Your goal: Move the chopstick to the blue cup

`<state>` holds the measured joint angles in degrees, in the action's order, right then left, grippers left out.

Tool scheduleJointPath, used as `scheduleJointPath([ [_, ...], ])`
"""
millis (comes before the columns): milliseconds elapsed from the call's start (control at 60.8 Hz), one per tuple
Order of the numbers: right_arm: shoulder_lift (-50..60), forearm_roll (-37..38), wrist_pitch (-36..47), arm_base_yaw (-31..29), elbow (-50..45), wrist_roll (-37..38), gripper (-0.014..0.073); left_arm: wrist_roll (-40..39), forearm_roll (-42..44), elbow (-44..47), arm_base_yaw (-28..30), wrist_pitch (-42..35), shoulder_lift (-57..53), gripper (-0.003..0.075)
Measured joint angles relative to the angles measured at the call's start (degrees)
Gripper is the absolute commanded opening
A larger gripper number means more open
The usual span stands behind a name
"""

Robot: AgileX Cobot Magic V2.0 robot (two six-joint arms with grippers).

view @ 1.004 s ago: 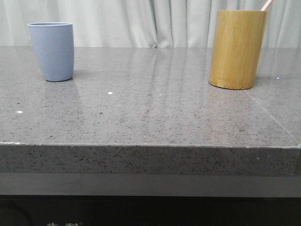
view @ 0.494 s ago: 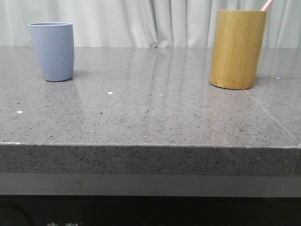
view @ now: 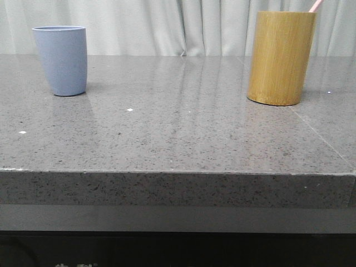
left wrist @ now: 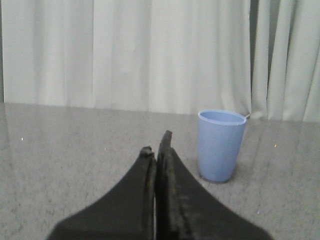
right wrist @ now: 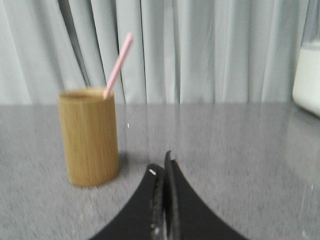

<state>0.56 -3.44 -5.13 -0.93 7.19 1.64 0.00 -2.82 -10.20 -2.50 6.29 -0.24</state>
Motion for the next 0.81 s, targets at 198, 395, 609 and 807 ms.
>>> scheduleJointPath([
  [198,-1.80,0.02,-9.34,0.00,13.52,0.00,-0.0068,0.00,0.14,-14.88,0.00,8.86,6.43,-0.0019],
  [395,-11.47,0.02,-20.66,0.00,26.54,0.00,-0.0068,0.00,0.26,-27.57,0.00,17.95,16.92,-0.0019],
  [609,-21.12,0.02,-27.17,0.00,31.98,0.00,-0.0068,0.00,0.26,-31.48,0.00,22.70,24.82,-0.0019],
  [807,-27.39,0.12,-28.10,0.00,32.09,0.00,-0.0068,0.00,0.26,-30.85,0.00,23.11,30.52,-0.0019],
])
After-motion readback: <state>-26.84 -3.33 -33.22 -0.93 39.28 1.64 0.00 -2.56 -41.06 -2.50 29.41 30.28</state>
